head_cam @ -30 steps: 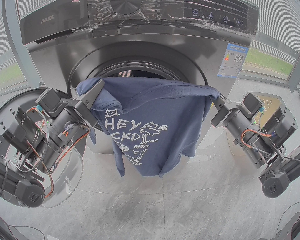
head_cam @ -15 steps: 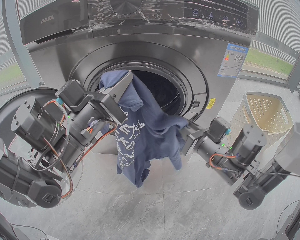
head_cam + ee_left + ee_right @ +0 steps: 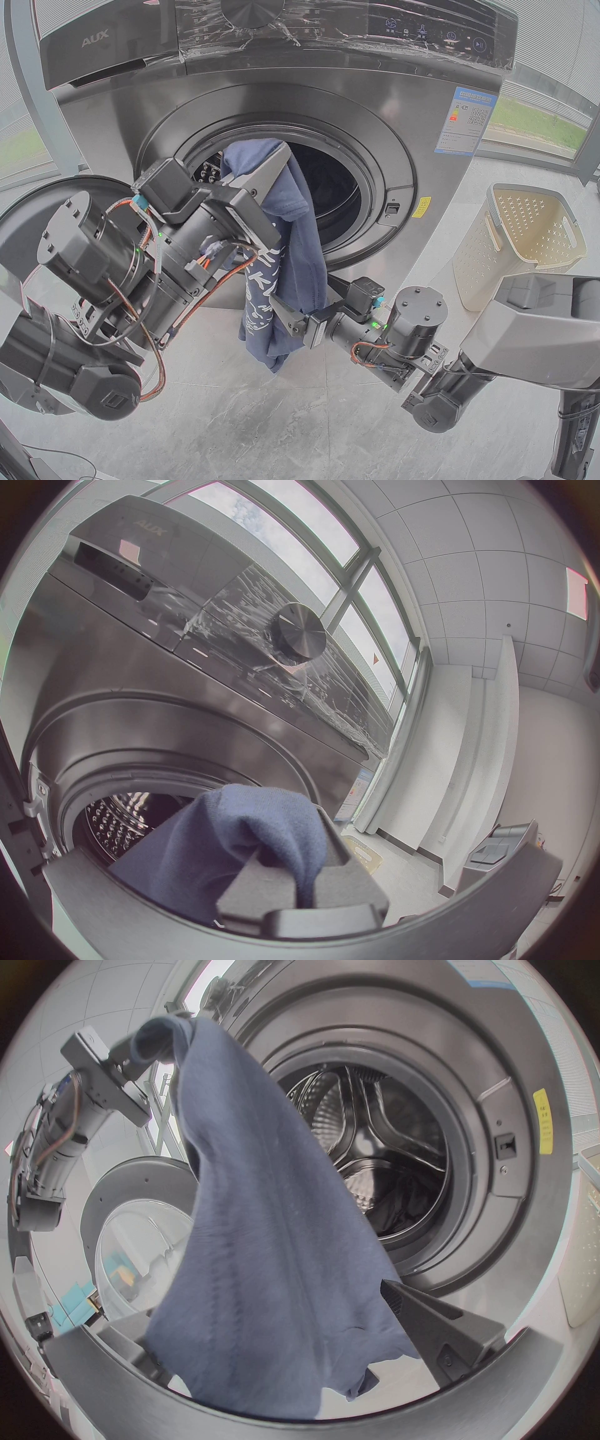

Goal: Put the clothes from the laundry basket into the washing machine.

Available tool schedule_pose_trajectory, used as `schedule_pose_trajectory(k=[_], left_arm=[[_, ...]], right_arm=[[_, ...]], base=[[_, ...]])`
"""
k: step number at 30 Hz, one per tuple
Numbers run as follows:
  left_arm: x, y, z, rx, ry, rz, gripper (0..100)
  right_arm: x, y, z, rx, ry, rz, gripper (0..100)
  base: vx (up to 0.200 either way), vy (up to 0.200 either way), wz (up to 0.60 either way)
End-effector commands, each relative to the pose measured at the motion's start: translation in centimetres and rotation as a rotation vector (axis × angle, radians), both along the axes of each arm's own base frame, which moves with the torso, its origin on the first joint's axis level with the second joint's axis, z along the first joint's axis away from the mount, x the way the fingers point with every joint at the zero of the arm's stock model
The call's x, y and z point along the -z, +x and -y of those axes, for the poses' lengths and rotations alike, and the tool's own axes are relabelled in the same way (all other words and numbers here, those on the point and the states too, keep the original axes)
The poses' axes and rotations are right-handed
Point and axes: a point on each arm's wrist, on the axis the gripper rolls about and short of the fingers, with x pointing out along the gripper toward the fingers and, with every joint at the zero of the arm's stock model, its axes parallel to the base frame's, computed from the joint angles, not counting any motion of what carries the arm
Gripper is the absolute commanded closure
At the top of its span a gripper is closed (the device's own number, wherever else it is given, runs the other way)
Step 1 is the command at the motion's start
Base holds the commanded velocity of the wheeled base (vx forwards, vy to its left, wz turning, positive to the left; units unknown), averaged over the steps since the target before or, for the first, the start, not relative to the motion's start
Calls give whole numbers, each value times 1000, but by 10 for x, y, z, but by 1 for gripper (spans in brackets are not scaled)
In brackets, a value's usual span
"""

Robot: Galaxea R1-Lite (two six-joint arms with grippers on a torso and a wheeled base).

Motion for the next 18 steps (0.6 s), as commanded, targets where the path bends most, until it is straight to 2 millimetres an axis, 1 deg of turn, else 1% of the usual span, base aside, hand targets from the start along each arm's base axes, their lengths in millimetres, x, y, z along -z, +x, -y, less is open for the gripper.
schedule_pose_trajectory(k=[1, 6, 10, 14, 18], left_arm=[[6, -6, 3, 19, 15, -18, 100], [10, -5, 5, 18, 24, -28, 100], [9, -4, 8, 24, 21, -25, 100], [3, -2, 9, 3, -3, -11, 100], [-3, -1, 9, -10, -21, 4, 100]], right_arm=[[17, 10, -11, -6, -11, -7, 0], [18, 15, -17, -7, -2, 11, 0], [27, 22, -23, -6, -3, 12, 0], [41, 29, -30, 2, -6, 5, 0], [47, 41, -34, 17, 5, 16, 0]], base=[[0, 0, 0], [0, 0, 0], [0, 0, 0], [0, 0, 0], [0, 0, 0]])
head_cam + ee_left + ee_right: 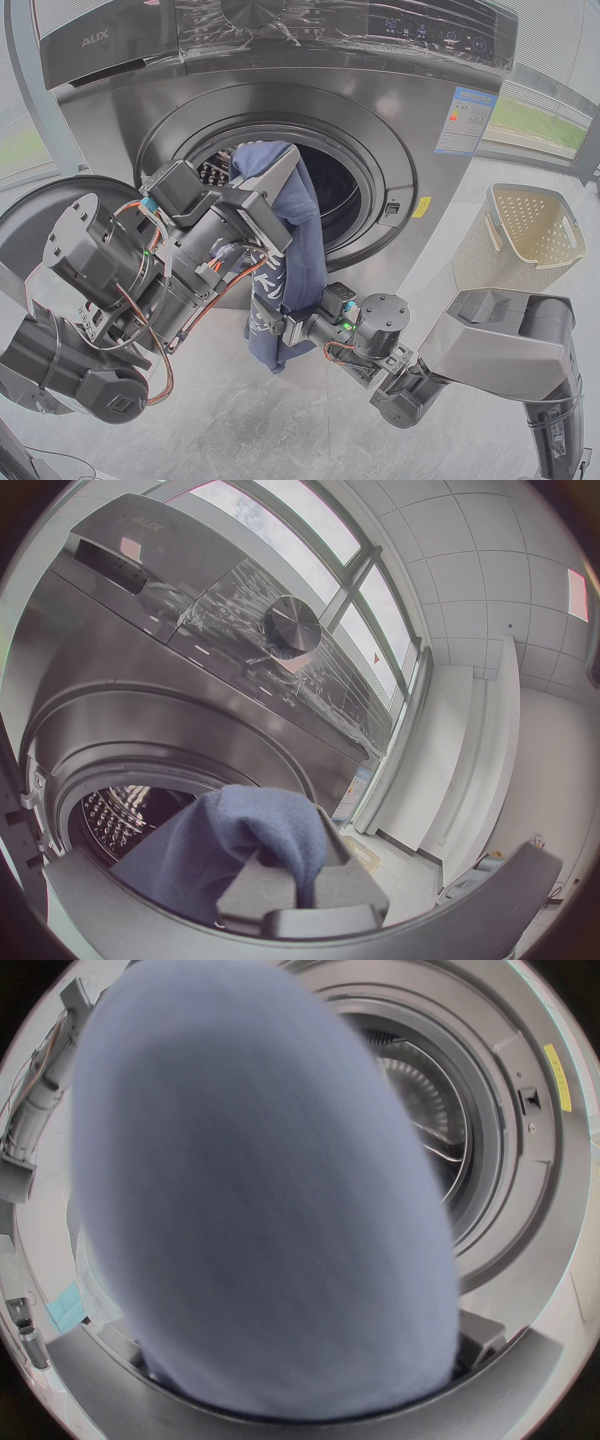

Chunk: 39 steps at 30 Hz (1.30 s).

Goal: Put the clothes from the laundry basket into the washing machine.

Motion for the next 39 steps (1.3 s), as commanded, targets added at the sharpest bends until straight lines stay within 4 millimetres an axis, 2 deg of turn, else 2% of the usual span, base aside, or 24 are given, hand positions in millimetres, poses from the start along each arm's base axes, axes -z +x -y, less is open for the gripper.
schedule_pose_trajectory(k=[1, 5, 11, 12, 18, 23, 26, 29, 39], left_arm=[[-5, 2, 0, -10, -19, 13, 100], [-6, 0, -1, -10, -21, 15, 100], [-8, 1, -2, -16, -26, 19, 100], [-9, 1, -3, -17, -27, 20, 100], [-8, 3, -5, -32, -27, 16, 100], [-8, 15, -21, -113, -31, 11, 100], [-3, 23, -35, -164, -19, -2, 100], [13, 28, -46, -196, 23, -49, 100], [69, 33, -61, -232, 159, -228, 100]], right_arm=[[18, 14, -6, 16, -1, -6, 0], [18, 25, -7, 41, 24, 12, 0], [16, 31, -5, 76, 45, 16, 0], [16, 31, -5, 76, 46, 15, 100], [18, 34, -1, 87, 45, 6, 100], [20, 36, 16, 117, 25, -16, 100], [9, 33, 31, 134, 23, -26, 100], [-10, 26, 43, 141, 34, -18, 100], [-75, 10, 58, 143, 123, 90, 100]], base=[[0, 0, 0], [0, 0, 0], [0, 0, 0], [0, 0, 0], [0, 0, 0], [0, 0, 0], [0, 0, 0], [0, 0, 0], [0, 0, 0]])
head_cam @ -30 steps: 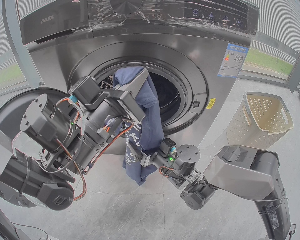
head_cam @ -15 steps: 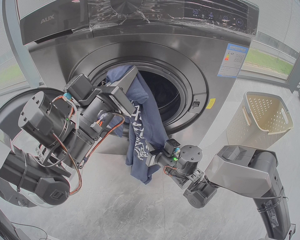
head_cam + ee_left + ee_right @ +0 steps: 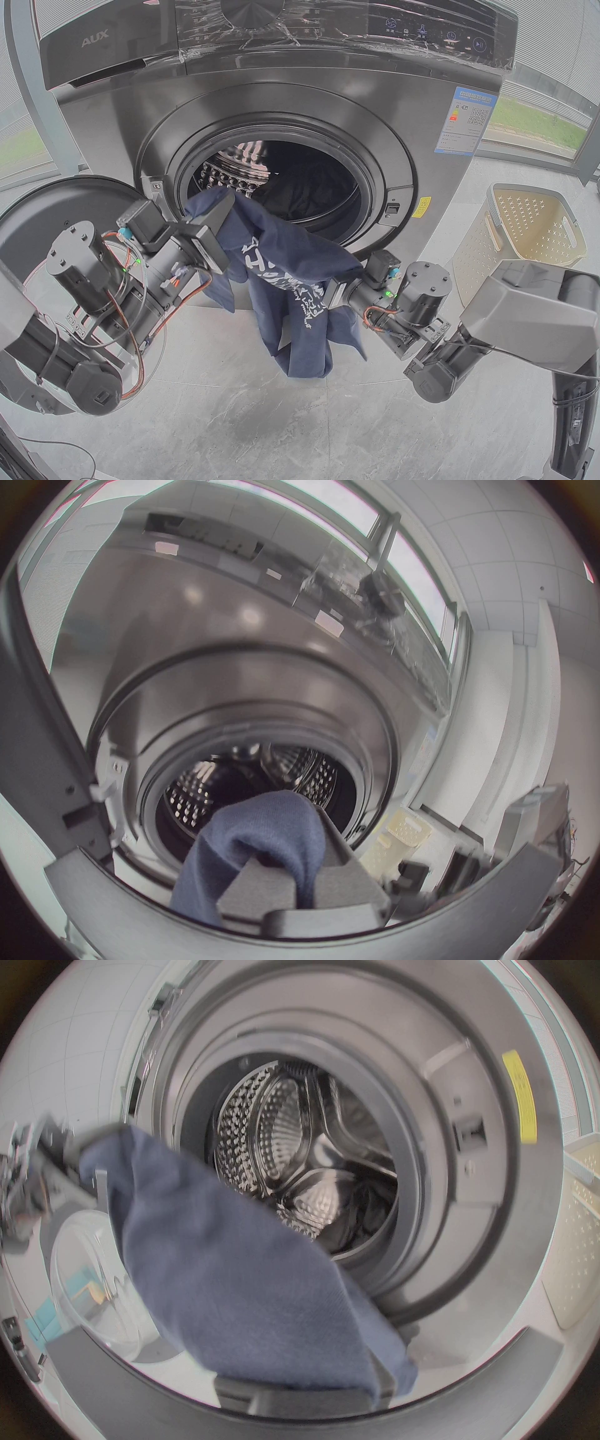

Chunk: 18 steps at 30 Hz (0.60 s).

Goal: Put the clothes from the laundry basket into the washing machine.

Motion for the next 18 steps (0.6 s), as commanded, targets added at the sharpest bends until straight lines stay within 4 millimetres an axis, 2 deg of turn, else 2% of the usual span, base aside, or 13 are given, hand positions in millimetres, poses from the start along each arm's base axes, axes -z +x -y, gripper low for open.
schedule_pose_trajectory(k=[1, 5, 8, 13, 18], left_arm=[[33, 6, -6, -18, 66, -111, 100], [47, 4, -3, -3, 95, -157, 100], [47, 3, 1, 10, 95, -155, 100], [35, 4, 6, 22, 71, -112, 100], [-2, 1, 18, 55, -9, 12, 100]], right_arm=[[-47, -13, 8, -4, 64, 88, 100], [-61, -19, 8, -12, 88, 114, 100], [-62, -23, 7, -21, 90, 111, 100], [-44, -27, 8, -28, 50, 53, 100], [-1, -30, -1, -50, -34, -46, 100]], base=[[0, 0, 0], [0, 0, 0], [0, 0, 0], [0, 0, 0], [0, 0, 0]])
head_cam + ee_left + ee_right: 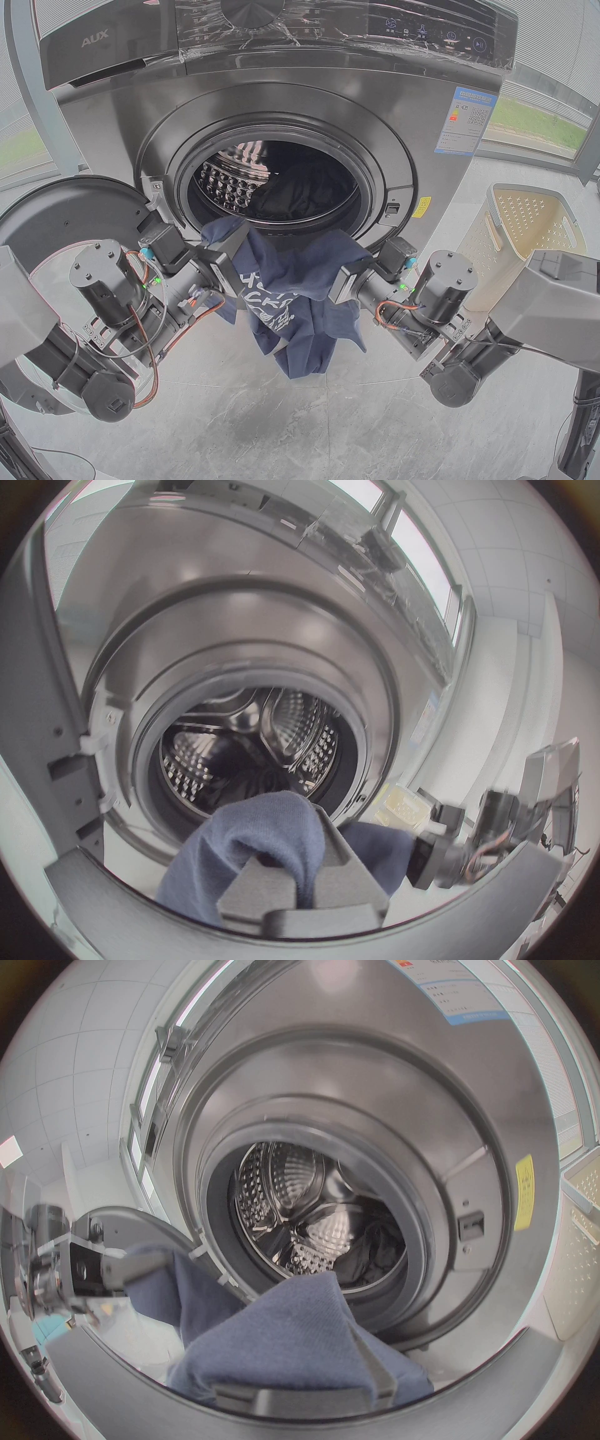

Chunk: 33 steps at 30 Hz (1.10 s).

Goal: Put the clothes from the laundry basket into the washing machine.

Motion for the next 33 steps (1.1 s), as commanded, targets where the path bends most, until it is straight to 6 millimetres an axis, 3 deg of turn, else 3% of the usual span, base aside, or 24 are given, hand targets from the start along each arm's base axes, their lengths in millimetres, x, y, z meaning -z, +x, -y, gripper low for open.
schedule_pose_trajectory(k=[1, 2, 8, 24, 31, 33], left_arm=[[-35, -5, 11, 39, -77, 115, 100], [-43, -8, 14, 47, -95, 138, 100], [-65, -22, 21, 92, -135, 190, 100], [-60, -28, 33, 132, -134, 178, 100], [-54, -27, 37, 139, -127, 166, 100], [-55, -27, 37, 139, -129, 169, 100]], right_arm=[[37, -2, -8, -19, -73, -82, 100], [46, -1, -12, -26, -85, -96, 0], [86, 10, -27, -42, -137, -139, 0], [102, 25, -77, -127, -102, -45, 0], [110, 30, -87, -133, -110, -29, 0], [116, 40, -88, -117, -112, -28, 0]], base=[[0, 0, 0], [0, 0, 0], [0, 0, 0], [0, 0, 0], [0, 0, 0], [0, 0, 0]])
